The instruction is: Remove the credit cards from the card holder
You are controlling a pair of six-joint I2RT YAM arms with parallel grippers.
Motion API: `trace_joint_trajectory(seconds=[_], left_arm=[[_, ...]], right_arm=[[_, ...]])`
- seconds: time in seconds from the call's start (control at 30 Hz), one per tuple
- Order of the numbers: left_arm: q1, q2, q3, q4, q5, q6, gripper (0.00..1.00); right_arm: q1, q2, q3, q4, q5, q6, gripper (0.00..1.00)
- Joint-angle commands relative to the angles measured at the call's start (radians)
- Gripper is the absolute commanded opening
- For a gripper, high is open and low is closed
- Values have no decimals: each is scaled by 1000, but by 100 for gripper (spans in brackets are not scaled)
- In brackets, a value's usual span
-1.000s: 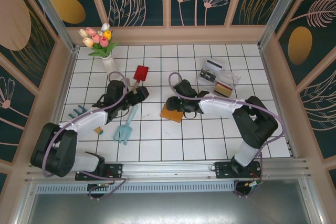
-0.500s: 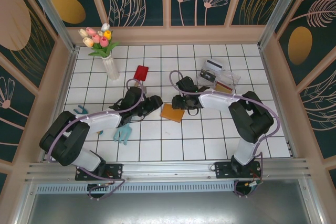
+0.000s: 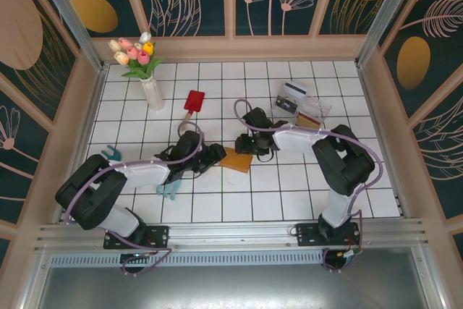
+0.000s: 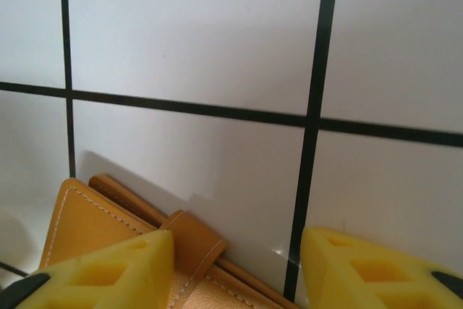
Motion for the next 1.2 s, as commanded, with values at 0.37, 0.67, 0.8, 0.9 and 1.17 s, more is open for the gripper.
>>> trace_joint_trajectory(seconds=[0.37, 0.67, 0.8, 0.9, 1.17], left_arm=[[-27, -103, -88, -49, 32, -92, 61], [-54, -105, -103, -17, 90, -122, 48], [-59, -61, -89, 18, 112, -129, 48], [-59, -50, -95, 19, 95, -140, 46], [-59, -22, -100, 96, 78, -158, 41]], right_arm=[[36, -152, -150, -1, -67, 188, 61], [41, -143, -174, 11, -137, 168, 55], [42, -141, -189, 25, -162, 166, 51], [46, -152, -205, 44, -197, 165, 50], [48, -150, -248, 162, -330, 192, 46]])
